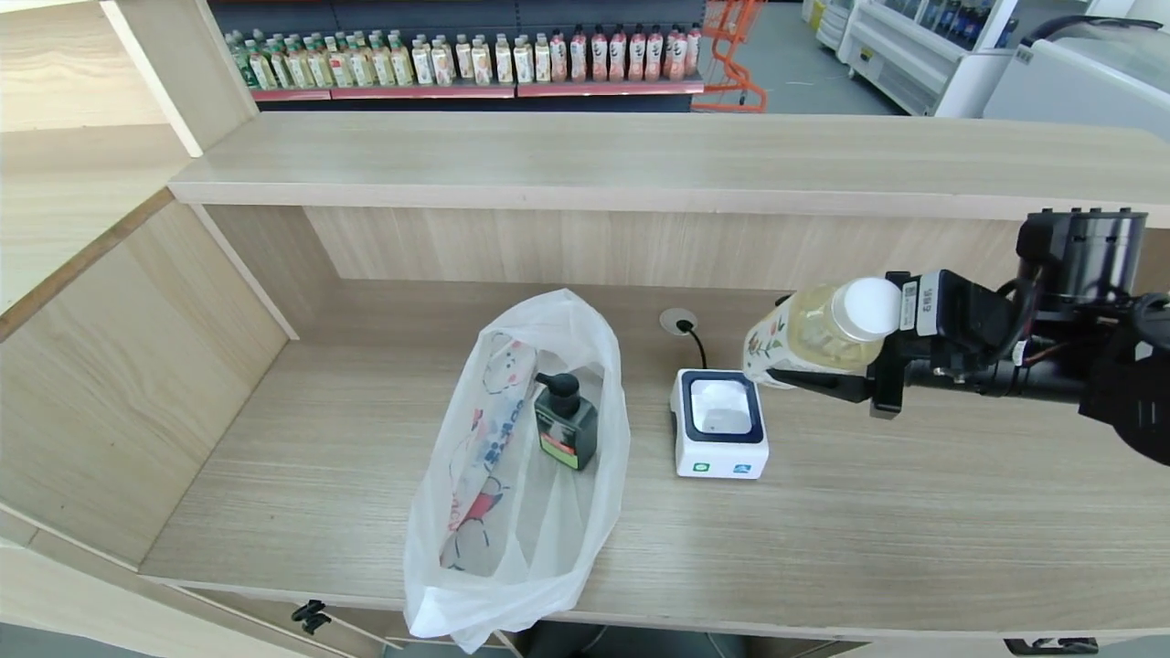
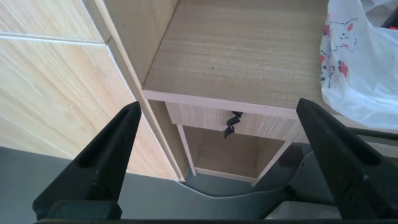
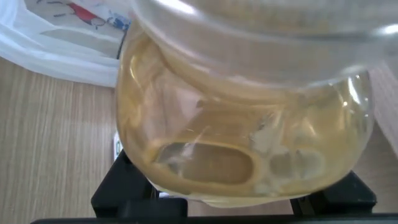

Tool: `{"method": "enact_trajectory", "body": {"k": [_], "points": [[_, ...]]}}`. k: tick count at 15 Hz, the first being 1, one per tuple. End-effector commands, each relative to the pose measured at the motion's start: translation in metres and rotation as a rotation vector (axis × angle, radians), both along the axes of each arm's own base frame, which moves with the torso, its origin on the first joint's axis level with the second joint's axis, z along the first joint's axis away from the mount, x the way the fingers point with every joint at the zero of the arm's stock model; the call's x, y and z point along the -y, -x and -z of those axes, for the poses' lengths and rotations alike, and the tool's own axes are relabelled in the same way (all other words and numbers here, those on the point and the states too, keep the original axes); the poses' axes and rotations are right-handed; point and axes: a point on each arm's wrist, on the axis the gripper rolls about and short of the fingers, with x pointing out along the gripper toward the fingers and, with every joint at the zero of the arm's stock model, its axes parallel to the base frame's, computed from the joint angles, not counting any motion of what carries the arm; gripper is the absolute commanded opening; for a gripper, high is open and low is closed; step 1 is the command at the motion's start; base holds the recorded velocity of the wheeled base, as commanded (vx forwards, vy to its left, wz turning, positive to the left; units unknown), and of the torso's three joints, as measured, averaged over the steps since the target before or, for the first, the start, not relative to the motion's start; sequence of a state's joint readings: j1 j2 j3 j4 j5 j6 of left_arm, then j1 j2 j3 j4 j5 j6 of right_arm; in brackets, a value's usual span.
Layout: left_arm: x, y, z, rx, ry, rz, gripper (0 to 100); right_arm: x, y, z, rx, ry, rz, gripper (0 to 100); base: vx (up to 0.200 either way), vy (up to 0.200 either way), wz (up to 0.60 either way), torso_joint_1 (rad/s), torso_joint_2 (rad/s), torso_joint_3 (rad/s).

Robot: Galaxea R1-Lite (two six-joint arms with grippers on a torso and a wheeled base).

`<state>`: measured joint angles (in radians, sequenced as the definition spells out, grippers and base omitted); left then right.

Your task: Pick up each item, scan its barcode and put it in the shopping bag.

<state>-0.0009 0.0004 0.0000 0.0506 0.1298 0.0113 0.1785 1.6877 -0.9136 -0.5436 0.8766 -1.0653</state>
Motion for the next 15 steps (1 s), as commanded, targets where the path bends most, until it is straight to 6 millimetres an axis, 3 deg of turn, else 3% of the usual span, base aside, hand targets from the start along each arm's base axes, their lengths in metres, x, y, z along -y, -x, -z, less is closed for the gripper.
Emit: {"method": "enact_trajectory", "body": {"k": [1,7,15], "points": [[0.0,0.0,0.0,0.001,0.001,0.002,100,-0.002,-0.007,0.012,-0.039,0.002,-0.021,0,0.0,0.0,0.0,0.0,0.0,0.0],[0.0,0.0,0.0,0.001,0.001,0.0,100,0.003,-0.012,0.039,-0.106,0.013,-0.069,0,0.0,0.0,0.0,0.0,0.0,0.0],[0.0,0.0,0.0,0.001,0.001,0.0,100,-0.003,-0.04,0.066,0.013,0.085,-0.163,0,0.0,0.0,0.0,0.0,0.0,0.0]]}}
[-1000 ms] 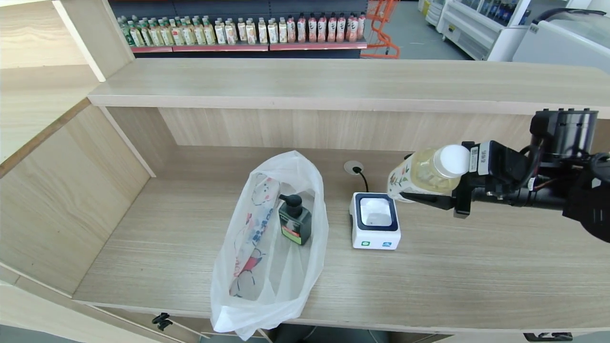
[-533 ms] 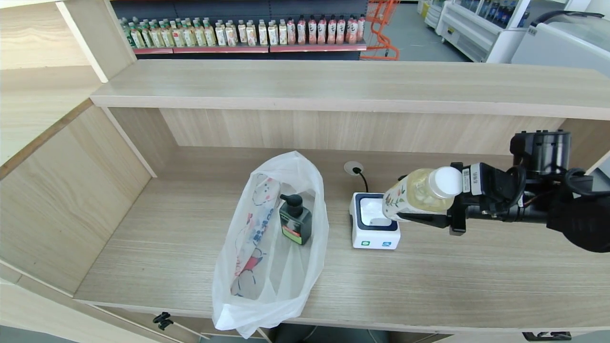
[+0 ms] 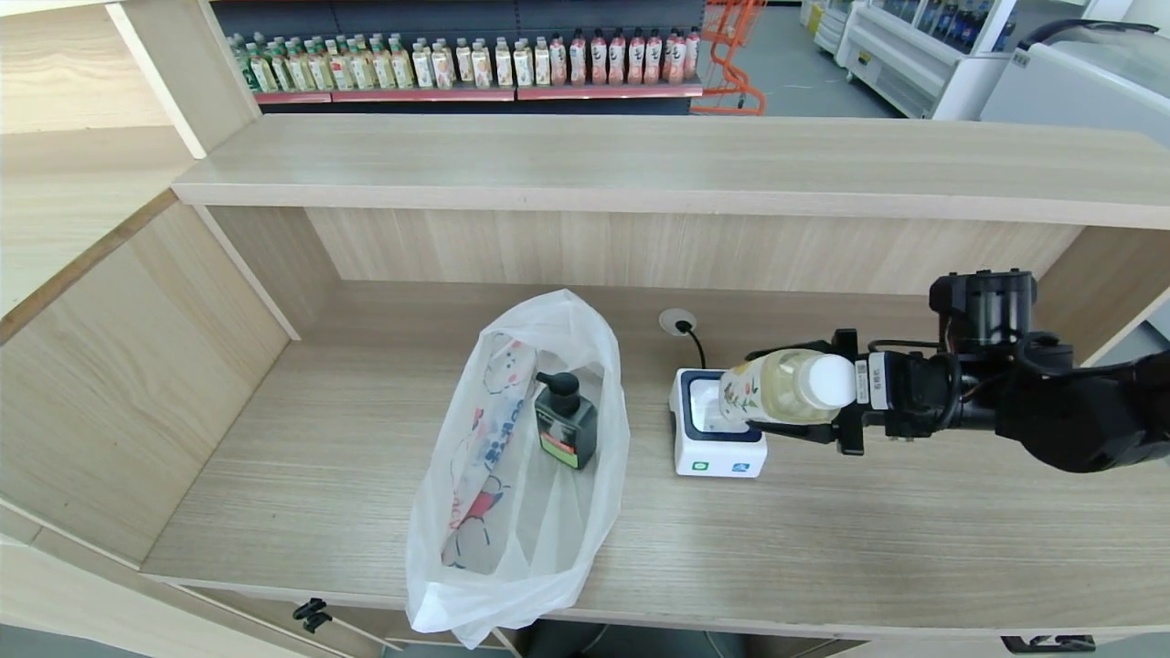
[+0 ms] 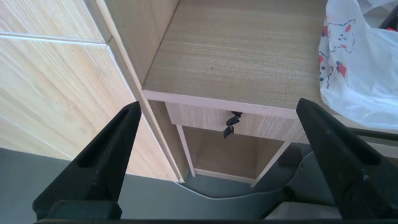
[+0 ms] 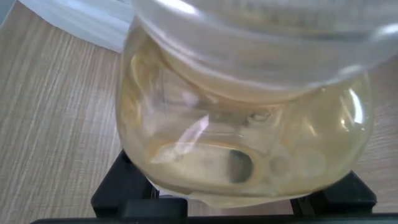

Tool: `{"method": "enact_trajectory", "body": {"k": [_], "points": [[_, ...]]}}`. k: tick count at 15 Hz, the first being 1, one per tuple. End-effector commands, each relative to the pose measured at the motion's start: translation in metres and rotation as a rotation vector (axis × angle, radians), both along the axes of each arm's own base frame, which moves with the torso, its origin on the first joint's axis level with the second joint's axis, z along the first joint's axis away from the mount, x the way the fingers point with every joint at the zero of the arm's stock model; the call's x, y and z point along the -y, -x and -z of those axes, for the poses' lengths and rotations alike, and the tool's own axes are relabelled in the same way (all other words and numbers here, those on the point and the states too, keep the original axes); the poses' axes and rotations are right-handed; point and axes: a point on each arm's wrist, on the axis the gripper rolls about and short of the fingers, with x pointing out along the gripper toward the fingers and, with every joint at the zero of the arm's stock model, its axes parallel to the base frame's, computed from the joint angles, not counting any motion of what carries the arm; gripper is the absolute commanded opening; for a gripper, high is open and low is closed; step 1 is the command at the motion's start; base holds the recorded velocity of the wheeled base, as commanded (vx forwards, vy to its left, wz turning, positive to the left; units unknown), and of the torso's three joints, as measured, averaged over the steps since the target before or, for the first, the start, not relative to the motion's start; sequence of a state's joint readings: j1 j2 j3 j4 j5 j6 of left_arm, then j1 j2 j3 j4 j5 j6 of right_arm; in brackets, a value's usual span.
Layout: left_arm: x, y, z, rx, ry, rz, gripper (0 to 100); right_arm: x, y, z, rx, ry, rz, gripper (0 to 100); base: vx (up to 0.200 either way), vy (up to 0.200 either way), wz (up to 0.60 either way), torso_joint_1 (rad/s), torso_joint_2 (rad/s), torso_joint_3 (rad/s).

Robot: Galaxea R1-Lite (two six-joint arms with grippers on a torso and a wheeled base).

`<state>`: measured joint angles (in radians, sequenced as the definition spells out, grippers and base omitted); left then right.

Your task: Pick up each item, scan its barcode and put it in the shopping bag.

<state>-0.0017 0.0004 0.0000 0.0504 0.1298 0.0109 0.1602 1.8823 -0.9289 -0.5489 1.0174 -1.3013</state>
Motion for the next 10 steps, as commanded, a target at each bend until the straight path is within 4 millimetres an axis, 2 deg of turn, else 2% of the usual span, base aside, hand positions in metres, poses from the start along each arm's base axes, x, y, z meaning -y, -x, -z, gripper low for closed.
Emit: {"method": "enact_trajectory", "body": {"k": [1,10], "points": [[0.0,0.0,0.0,0.0,0.0,-0.001,100,-0.002,-0.007,0.011,-0.015,0.004,-0.004,0,0.0,0.0,0.0,0.0,0.0,0.0],[0.0,0.0,0.0,0.0,0.0,-0.001,100,-0.016,-0.025,0.027,0.058,-0.014,-0.046,0,0.0,0.0,0.0,0.0,0.0,0.0]]}}
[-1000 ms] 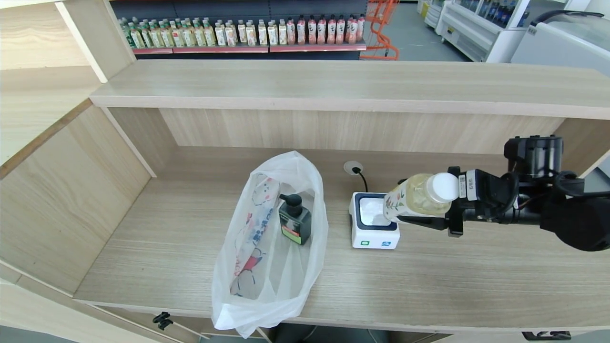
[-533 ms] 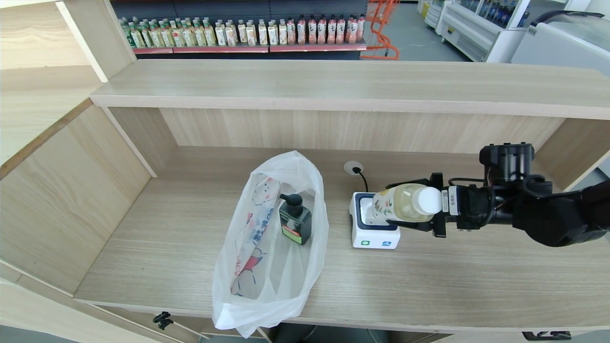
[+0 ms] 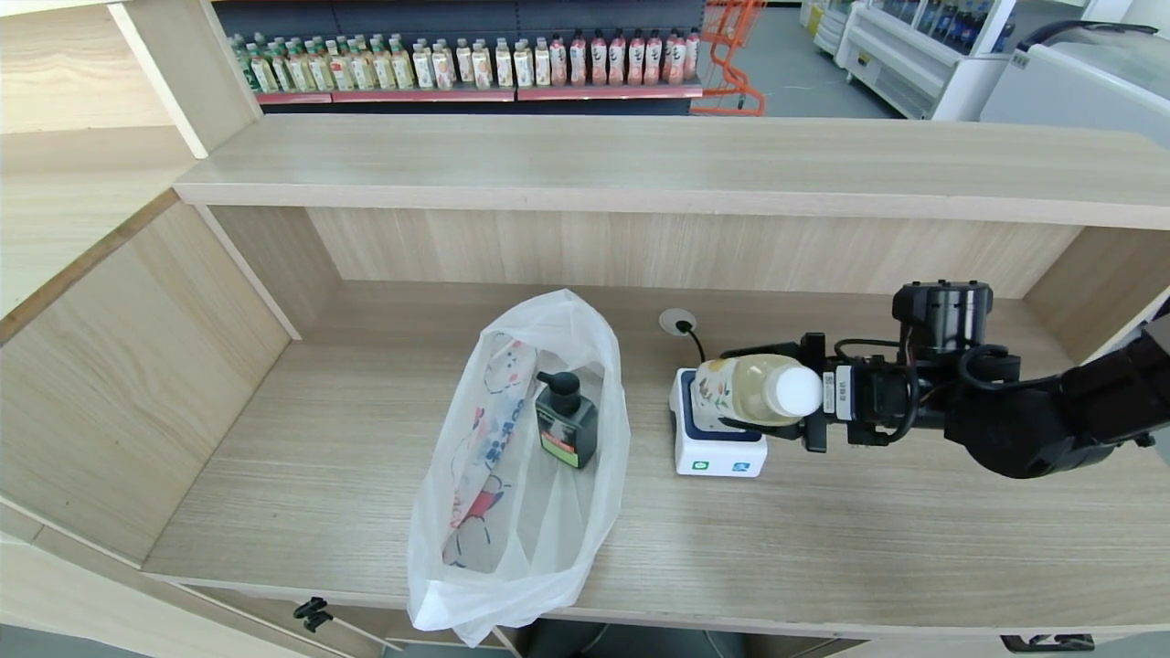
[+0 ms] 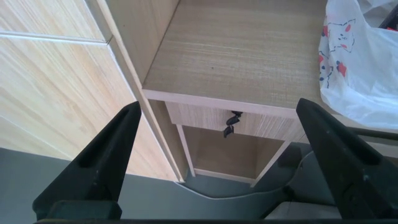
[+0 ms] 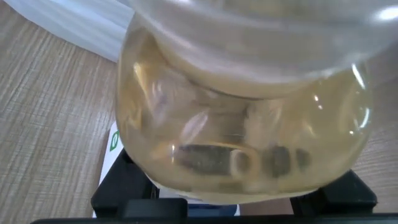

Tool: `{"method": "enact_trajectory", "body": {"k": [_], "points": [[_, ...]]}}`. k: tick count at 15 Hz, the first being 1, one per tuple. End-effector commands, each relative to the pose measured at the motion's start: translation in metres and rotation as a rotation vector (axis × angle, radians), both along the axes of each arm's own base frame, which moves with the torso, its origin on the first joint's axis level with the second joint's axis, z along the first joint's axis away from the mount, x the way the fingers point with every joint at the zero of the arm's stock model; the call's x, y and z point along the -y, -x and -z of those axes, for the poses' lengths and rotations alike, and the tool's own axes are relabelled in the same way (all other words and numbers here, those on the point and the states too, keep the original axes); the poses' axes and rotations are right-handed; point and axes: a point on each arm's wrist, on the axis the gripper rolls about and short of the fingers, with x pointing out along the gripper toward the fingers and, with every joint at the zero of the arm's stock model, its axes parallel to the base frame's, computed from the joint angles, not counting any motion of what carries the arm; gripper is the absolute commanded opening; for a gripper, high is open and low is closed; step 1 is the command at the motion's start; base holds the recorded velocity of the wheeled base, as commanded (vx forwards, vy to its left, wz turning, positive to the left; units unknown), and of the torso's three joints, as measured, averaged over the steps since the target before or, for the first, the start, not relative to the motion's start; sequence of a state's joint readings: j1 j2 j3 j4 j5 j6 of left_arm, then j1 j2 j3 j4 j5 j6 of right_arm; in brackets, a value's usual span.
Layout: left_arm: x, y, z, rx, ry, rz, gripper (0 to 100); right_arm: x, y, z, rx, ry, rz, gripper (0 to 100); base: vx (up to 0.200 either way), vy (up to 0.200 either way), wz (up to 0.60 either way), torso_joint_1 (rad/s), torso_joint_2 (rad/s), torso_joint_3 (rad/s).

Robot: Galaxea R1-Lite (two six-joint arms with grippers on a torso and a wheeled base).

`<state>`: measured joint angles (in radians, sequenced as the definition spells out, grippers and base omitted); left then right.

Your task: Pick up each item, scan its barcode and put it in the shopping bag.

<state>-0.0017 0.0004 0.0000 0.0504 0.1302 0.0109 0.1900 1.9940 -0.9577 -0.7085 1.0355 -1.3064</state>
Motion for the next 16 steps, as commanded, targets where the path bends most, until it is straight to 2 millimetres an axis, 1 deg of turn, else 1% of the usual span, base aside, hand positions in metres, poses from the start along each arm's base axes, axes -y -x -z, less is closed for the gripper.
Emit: {"method": "enact_trajectory", "body": {"k": [1,3,5,7,8,10,11,12,14,16], "points": [[0.0,0.0,0.0,0.0,0.0,0.0,100,-0.001,-0.004,0.009,-0.012,0.003,0.001,0,0.0,0.0,0.0,0.0,0.0,0.0],[0.0,0.0,0.0,0.0,0.0,0.0,100,-0.001,-0.005,0.009,-0.007,0.002,0.003,0,0.0,0.0,0.0,0.0,0.0,0.0],[0.0,0.0,0.0,0.0,0.0,0.0,100,-0.001,-0.004,0.003,-0.002,-0.005,0.005,0,0.0,0.0,0.0,0.0,0.0,0.0],[0.0,0.0,0.0,0.0,0.0,0.001,100,0.0,0.002,-0.021,-0.007,-0.045,0.016,0,0.0,0.0,0.0,0.0,0.0,0.0],[0.0,0.0,0.0,0.0,0.0,0.0,100,0.002,0.015,-0.052,-0.064,-0.113,0.032,0,0.0,0.0,0.0,0.0,0.0,0.0],[0.0,0.0,0.0,0.0,0.0,0.001,100,0.007,0.038,-0.092,-0.226,-0.233,0.056,0,0.0,0.0,0.0,0.0,0.0,0.0],[0.0,0.0,0.0,0.0,0.0,0.0,100,0.008,0.046,-0.102,-0.302,-0.273,0.061,0,0.0,0.0,0.0,0.0,0.0,0.0],[0.0,0.0,0.0,0.0,0.0,0.0,100,0.007,0.062,-0.116,-0.459,-0.352,0.073,0,0.0,0.0,0.0,0.0,0.0,0.0],[0.0,0.0,0.0,0.0,0.0,0.0,100,0.001,0.086,-0.125,-0.697,-0.489,0.168,0,0.0,0.0,0.0,0.0,0.0,0.0],[0.0,0.0,0.0,0.0,0.0,0.0,100,-0.011,0.111,-0.129,-0.933,-0.612,0.207,0,0.0,0.0,0.0,0.0,0.0,0.0]]}}
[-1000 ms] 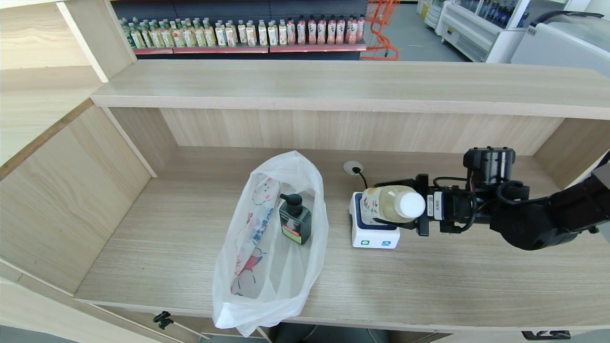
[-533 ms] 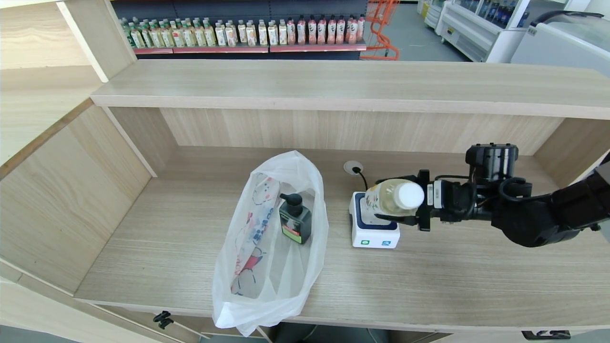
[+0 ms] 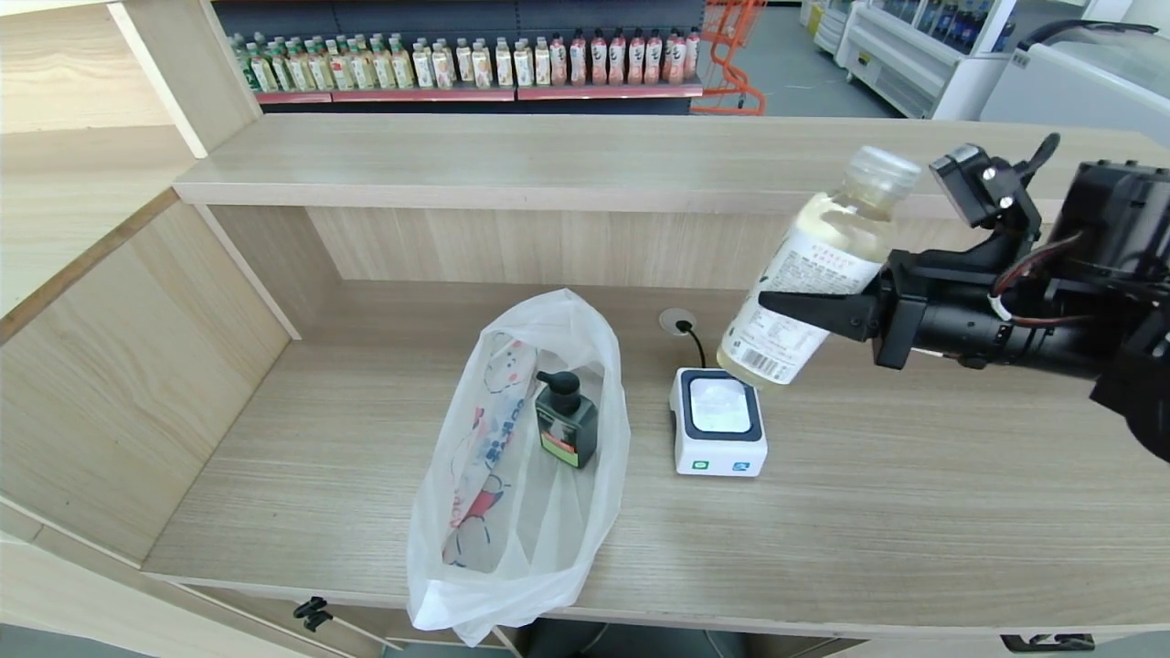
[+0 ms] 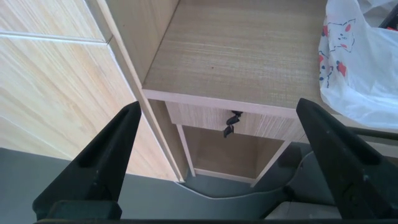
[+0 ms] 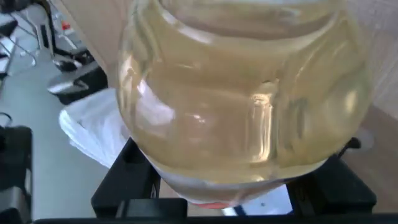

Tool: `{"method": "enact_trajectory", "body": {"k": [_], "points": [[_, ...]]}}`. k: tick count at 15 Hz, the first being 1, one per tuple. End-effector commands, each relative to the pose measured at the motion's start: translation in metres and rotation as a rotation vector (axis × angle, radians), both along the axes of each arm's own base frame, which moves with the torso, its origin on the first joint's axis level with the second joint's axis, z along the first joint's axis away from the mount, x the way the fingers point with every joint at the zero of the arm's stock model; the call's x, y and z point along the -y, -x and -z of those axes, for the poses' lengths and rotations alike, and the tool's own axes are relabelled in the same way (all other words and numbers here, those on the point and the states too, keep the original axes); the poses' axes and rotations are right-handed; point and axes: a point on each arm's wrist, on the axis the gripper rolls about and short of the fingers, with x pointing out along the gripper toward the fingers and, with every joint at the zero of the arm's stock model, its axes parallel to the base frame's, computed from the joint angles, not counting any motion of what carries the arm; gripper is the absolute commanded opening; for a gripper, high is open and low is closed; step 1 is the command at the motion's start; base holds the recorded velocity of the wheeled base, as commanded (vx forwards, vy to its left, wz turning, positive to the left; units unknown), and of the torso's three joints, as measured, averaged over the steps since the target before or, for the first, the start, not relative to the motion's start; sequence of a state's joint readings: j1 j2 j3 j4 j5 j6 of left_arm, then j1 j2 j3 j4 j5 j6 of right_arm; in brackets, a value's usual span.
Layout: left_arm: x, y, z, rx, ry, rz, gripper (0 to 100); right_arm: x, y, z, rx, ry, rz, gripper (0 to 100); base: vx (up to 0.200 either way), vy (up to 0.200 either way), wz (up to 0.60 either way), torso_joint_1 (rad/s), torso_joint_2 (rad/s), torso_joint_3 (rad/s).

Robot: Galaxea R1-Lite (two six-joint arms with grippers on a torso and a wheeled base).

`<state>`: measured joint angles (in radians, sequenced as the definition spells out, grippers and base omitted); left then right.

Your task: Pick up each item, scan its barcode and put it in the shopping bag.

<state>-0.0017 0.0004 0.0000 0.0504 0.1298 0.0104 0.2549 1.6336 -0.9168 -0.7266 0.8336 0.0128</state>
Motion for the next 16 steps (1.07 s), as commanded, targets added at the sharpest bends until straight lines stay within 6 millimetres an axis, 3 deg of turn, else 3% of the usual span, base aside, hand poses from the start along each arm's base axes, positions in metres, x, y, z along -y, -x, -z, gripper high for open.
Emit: {"method": "enact_trajectory", "body": {"k": [1,4,8,10,16], "points": [[0.0,0.0,0.0,0.0,0.0,0.001,100,-0.013,0.045,-0.016,-0.125,-0.114,0.014,0,0.0,0.0,0.0,0.0,0.0,0.0],[0.0,0.0,0.0,0.0,-0.002,0.001,100,-0.015,0.05,0.001,-0.223,-0.12,0.033,0,0.0,0.0,0.0,0.0,0.0,0.0],[0.0,0.0,0.0,-0.003,-0.022,0.0,100,-0.019,0.051,0.0,-0.324,-0.174,0.017,0,0.0,0.05,0.0,0.003,0.0,0.001],[0.0,0.0,0.0,-0.002,-0.02,0.0,100,-0.025,0.055,0.0,-0.401,-0.207,-0.009,0,0.0,0.2,0.0,-0.007,0.0,0.005],[0.0,0.0,0.0,0.0,-0.003,-0.001,100,-0.049,0.061,0.015,-0.59,-0.203,0.014,0,0.0,0.0,0.0,0.0,0.0,0.0]]}}
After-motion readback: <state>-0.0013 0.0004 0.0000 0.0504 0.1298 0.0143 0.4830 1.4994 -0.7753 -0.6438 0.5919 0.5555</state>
